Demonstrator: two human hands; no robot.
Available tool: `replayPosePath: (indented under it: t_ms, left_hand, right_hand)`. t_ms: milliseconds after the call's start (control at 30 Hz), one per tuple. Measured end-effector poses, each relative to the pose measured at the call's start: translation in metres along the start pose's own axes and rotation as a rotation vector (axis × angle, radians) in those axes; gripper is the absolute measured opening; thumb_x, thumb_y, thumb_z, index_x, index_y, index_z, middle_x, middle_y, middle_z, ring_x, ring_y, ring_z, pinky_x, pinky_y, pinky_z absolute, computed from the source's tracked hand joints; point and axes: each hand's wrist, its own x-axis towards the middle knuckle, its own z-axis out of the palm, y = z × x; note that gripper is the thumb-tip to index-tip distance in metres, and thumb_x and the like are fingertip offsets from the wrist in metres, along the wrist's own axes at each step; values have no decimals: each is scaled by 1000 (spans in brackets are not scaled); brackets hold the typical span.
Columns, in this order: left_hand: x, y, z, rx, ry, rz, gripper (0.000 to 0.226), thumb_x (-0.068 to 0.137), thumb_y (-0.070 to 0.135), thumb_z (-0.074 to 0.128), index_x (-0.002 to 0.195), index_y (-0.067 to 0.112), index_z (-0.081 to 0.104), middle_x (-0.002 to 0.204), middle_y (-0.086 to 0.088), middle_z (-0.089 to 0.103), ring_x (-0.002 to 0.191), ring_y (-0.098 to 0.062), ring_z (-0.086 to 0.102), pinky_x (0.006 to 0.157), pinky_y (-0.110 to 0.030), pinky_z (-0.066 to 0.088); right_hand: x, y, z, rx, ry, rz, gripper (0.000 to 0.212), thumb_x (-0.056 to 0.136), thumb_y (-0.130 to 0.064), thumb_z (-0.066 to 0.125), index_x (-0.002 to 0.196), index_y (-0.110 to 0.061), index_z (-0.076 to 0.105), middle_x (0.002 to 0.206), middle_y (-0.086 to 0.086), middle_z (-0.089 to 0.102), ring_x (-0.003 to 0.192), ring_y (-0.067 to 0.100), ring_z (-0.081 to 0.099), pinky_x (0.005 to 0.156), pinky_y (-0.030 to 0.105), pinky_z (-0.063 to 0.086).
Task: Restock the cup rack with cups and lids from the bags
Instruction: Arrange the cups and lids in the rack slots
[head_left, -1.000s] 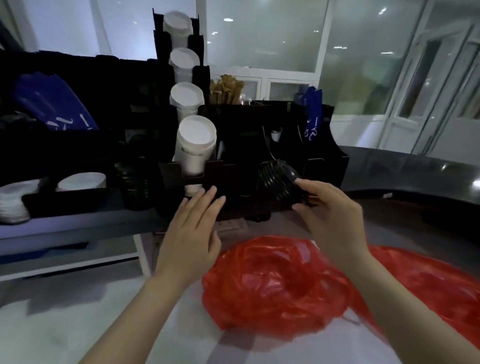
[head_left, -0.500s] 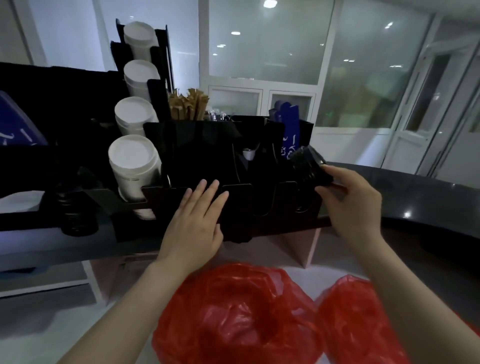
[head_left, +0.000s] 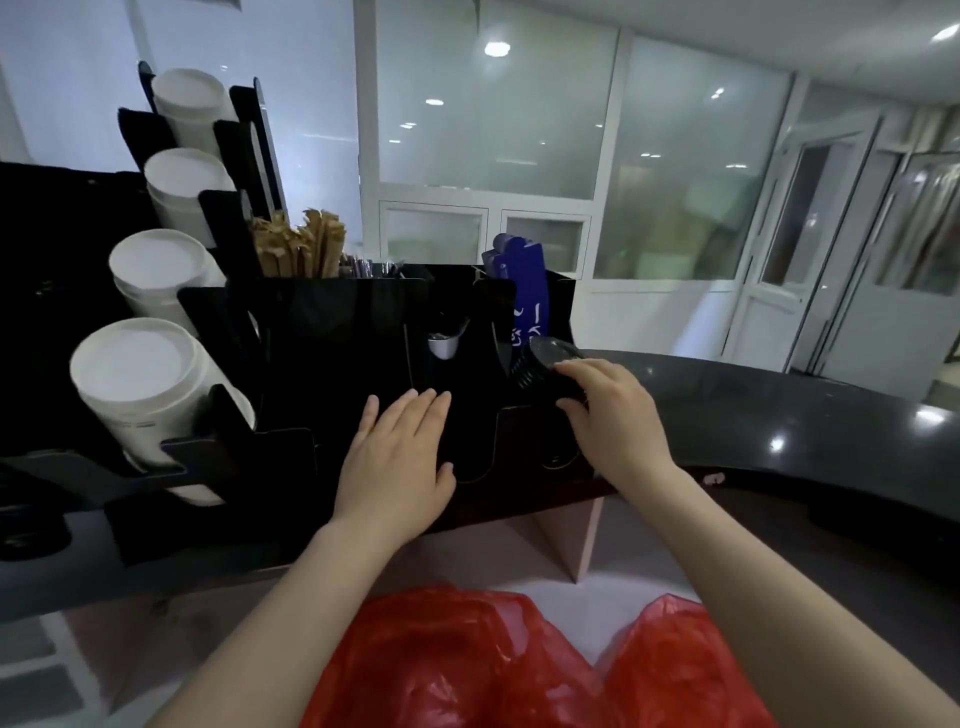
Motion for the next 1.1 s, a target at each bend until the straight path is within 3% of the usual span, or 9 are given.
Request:
replayPosePath:
  t_ms: [100,267,433,567,700,933,1100]
  left_hand:
    - [0,0,1,-2,-2,-9,74,88,36,52,151,21,17,155,3,25,144,-13,15,114,-35,-7]
    - [-2,0,0,-4,-6,-8,75,87,33,55,151,20,18,154,4,28,144,-14,16,114,-35,-8]
    - [-2,1,0,-17,1,-13,75,87,33,55,151,21,18,154,4,28,144,-13,16,114,-35,-8]
    - [-3,-1,-2,-24,2,-3,75,86,31,56,150,21,20,153,4,29,143,-14,18,114,-34,-7]
    - [-3,-2,-1,-23,2,6,76,87,31,55,151,22,16,154,5,26,144,-13,15,114,-33,-10]
    - [-3,-2,-1,-30,14,11,76,86,30,55,151,21,16,154,4,26,144,-13,15,113,-32,-11]
    - [-2,-3,0,-34,10,9,76,86,30,56,151,21,17,154,4,27,144,-14,16,113,-33,-11]
  right_hand:
    - [1,0,3,-44,-79,0,41,88,-10,62,129,-11,58,127,5,60,119,25,52,96,35,41]
    - [5,3,5,-41,-35,26,40,88,-9,62,128,-10,58,125,7,61,116,27,52,95,34,41]
    - [8,6,17,-220,-155,-72,42,88,-9,60,130,-14,55,126,5,60,114,26,53,93,37,42]
    - [1,12,30,-379,-248,-146,43,85,-7,58,126,-22,55,122,-3,60,116,19,52,107,37,18]
    - [-5,18,36,-452,-271,-162,34,84,-8,57,115,-22,58,113,-9,60,115,15,51,106,43,-8]
    - [-7,20,31,-459,-316,-191,26,84,-16,62,110,-19,62,102,-11,64,113,13,54,104,51,-27]
    - [-20,19,32,-462,-277,-170,34,83,-17,65,117,-20,63,119,-8,65,137,17,37,99,52,-34]
